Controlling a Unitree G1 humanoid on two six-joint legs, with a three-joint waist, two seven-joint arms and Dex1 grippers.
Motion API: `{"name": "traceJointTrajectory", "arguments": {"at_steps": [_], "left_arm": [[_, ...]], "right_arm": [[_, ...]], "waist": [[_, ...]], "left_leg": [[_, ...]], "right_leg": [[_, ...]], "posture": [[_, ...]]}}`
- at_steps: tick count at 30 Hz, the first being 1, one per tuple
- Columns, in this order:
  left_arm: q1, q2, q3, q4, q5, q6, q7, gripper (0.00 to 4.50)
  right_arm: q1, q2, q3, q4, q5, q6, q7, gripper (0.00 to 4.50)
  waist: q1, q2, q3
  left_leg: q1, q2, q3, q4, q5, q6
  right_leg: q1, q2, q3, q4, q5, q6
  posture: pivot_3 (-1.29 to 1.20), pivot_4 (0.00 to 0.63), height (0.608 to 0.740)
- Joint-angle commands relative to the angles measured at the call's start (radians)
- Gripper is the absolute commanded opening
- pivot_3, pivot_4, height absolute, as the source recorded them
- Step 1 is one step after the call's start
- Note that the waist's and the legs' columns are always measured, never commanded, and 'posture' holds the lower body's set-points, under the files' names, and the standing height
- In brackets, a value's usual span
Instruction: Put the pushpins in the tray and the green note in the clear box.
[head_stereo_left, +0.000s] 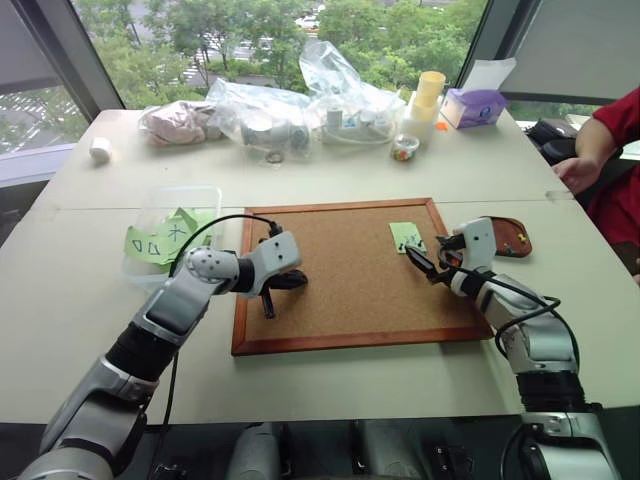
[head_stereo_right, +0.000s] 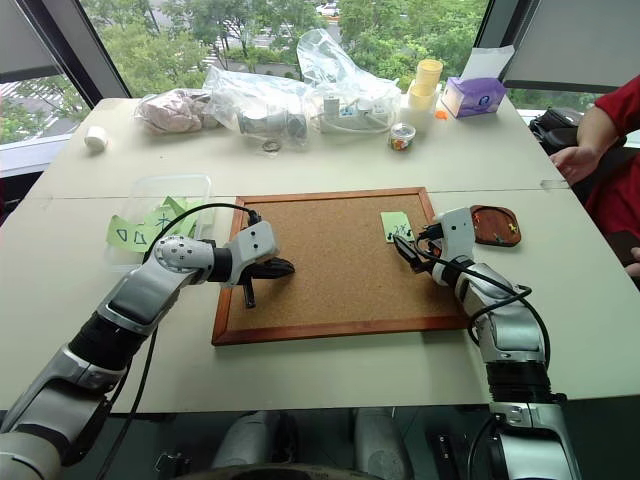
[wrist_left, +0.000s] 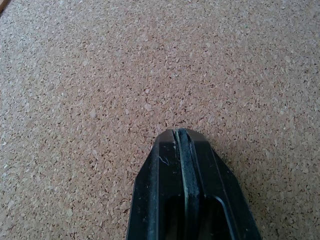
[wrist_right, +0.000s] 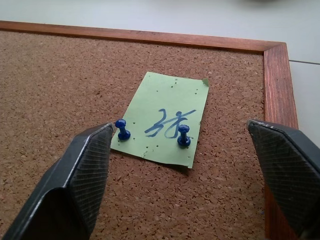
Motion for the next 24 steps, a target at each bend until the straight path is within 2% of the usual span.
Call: {"name": "traceJointTrajectory", "arguments": {"at_steps": [1, 4, 6, 15, 20, 24], "left_arm": [[0.023, 0.009, -0.014, 0.024, 0.033, 0.031, 0.008, 0.0], [0.026, 0.011, -0.012, 0.023, 0.034, 0.032, 0.011, 0.0], [0.027, 0.012, -0.011, 0.022, 0.034, 0.033, 0.012, 0.0], [0.027, 0.014, -0.011, 0.02, 0.034, 0.034, 0.012, 0.0], [0.026, 0.022, -0.02, 0.021, 0.042, 0.031, 0.006, 0.0], [0.026, 0.024, -0.023, 0.023, 0.042, 0.028, 0.002, 0.0]], "right_arm": [[-0.038, 0.012, -0.001, 0.013, -0.012, -0.041, 0.003, 2.31], [-0.045, 0.02, 0.001, 0.03, -0.014, -0.047, 0.008, 0.81], [-0.046, 0.022, -0.001, 0.033, -0.014, -0.046, 0.012, 0.02], [-0.04, 0.028, -0.039, 0.014, -0.005, -0.058, -0.005, 0.02], [-0.044, 0.047, -0.147, -0.079, 0.06, -0.085, -0.065, 0.02], [-0.024, 0.034, -0.161, -0.132, 0.085, -0.042, -0.071, 0.02]], "waist": [[0.0, 0.0, 0.0], [0.0, 0.0, 0.0], [0.0, 0.0, 0.0], [0.0, 0.0, 0.0], [0.0, 0.001, 0.001], [0.003, 0.001, 0.001]], "left_leg": [[0.0, 0.0, 0.0, 0.0, 0.0, 0.0], [0.0, 0.0, 0.0, 0.0, 0.0, 0.0], [0.0, 0.0, 0.0, 0.0, 0.0, 0.0], [0.0, 0.0, 0.0, 0.0, 0.001, -0.001], [0.0, 0.0, 0.0, 0.0, 0.001, -0.002], [-0.001, 0.0, 0.0, 0.0, 0.002, -0.004]], "right_leg": [[0.0, 0.0, 0.0, 0.0, 0.0, 0.0], [0.0, 0.0, 0.0, 0.0, 0.0, 0.0], [0.0, 0.0, 0.0, 0.0, 0.0, 0.0], [0.0, 0.0, 0.0, 0.0, 0.0, 0.0], [0.0, 0.0, 0.0, 0.0, 0.0, 0.0], [-0.001, -0.001, 0.0, 0.0, 0.0, 0.0]], "posture": [[0.0, 0.15, 0.735], [0.0, 0.15, 0.735], [0.0, 0.15, 0.735], [0.0, 0.15, 0.735], [0.0, 0.15, 0.735], [0.0, 0.15, 0.735]]}}
